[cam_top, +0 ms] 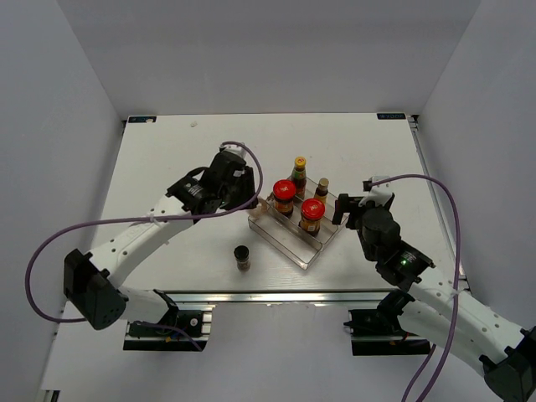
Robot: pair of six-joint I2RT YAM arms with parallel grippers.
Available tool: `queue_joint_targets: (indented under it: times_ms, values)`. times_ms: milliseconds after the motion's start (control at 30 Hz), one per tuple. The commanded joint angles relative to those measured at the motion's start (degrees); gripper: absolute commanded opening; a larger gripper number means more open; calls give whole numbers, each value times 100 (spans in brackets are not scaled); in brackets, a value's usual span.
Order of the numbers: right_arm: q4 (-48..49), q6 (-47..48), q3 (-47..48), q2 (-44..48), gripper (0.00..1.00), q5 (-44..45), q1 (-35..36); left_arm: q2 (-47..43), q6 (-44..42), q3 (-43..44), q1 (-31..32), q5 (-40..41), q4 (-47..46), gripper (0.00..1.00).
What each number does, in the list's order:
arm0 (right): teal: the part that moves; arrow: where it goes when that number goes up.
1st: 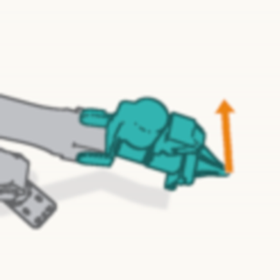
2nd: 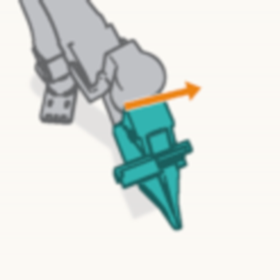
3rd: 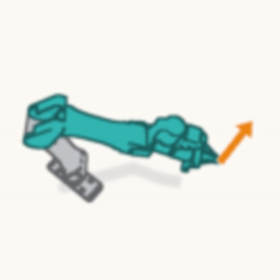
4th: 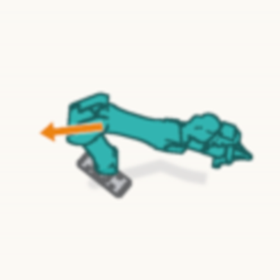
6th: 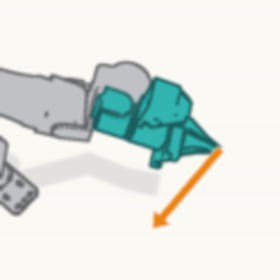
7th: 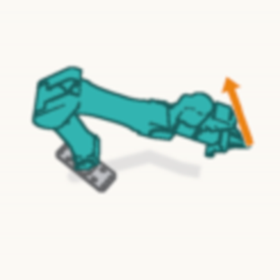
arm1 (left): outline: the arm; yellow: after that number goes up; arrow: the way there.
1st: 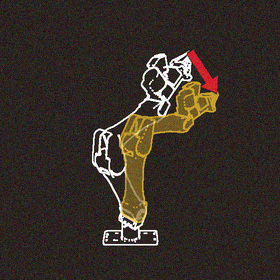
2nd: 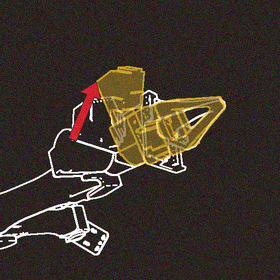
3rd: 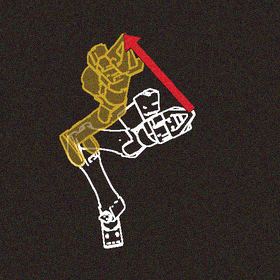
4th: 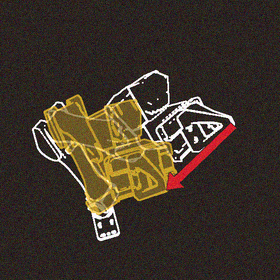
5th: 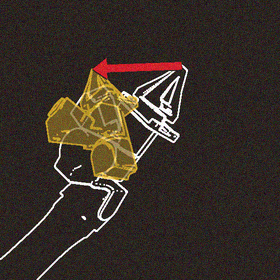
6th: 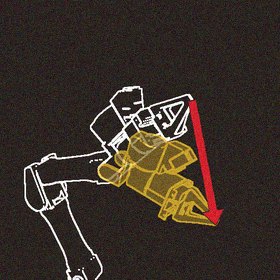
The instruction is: Organize the condiment bottles
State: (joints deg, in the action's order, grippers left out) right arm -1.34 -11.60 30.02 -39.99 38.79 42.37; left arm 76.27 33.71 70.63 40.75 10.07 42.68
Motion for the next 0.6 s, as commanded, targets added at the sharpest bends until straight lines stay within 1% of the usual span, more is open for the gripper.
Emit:
queue_joint_targets:
  times_ms: [0, 133, 200, 400, 567]
  values:
    - [328, 8, -14, 70, 89, 200, -44, 317, -110, 310, 38, -268, -471, 48]
    - [258, -1, -14, 61, 89, 340, -80, 696, -146, 601, 73, -224, -260, 47]
    - [266, -1, -31, 105, 89, 367, -97, 722, -137, 540, 99, -338, -312, 47]
    - [275, -1, -75, 158, 90, 349, -141, 731, -40, 285, 222, -303, -347, 47]
    - [231, 8, -75, 149, 89, 393, -168, 1074, -5, 328, 249, -155, -207, 48]
